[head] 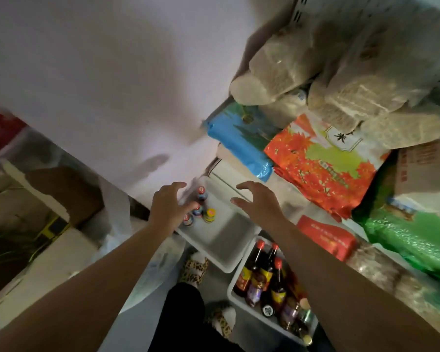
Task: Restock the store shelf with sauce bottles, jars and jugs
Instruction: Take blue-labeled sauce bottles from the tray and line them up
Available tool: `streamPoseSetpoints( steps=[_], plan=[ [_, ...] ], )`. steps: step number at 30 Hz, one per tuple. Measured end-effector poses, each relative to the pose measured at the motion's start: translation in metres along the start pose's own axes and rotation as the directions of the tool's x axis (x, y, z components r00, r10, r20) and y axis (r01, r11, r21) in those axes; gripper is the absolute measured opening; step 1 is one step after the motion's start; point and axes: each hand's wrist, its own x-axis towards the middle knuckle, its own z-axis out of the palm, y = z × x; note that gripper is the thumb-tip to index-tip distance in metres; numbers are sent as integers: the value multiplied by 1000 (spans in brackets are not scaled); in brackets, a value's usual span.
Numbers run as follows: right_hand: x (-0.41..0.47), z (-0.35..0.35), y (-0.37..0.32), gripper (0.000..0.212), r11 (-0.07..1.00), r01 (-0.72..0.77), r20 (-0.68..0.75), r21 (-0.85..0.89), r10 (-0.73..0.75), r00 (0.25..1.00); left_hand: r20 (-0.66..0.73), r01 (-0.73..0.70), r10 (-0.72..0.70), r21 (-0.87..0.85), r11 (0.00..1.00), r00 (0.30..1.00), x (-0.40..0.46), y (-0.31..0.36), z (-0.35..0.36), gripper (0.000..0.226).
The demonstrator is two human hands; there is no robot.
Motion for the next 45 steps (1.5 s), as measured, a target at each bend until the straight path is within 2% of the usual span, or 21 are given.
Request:
streamPoseSetpoints(
  steps=[5,10,15,21,24,29,32,37,39,45],
  plan=[
    [48,75,59,31,983,-127,16,130,126,992,63,133,-127,-100,986,990,39,-63,60,56],
    [104,159,122,33,974,-198,57,110,193,980,60,228,-221,-151,962,973,86,-132,127,44],
    [153,238,171,40,966,-213,78,145,203,976,57,345,-341,-217,913,938,129,-189,194,51],
    [191,299,202,54,974,-173,55,145,166,985,86,361,-351,-205,910,933,162,-229,247,58],
    [197,312,210,53,964,-189,81,187,176,981,95,336,-322,-217,917,942,165,-245,262,55],
    [201,321,220,51,966,-161,67,202,150,986,23,286,-292,-291,913,956,167,-256,272,43],
    [203,324,225,50,970,-126,62,209,115,991,39,273,-277,-359,893,960,171,-261,275,42],
    [205,325,227,49,967,-101,82,236,84,993,98,226,-205,-318,921,974,175,-264,272,41],
    [204,318,225,44,974,-94,106,208,73,992,128,190,-159,-288,938,979,173,-257,264,43],
    [163,265,206,36,955,-167,78,245,152,985,124,81,-38,-359,930,991,150,-200,215,40]
  ],
)
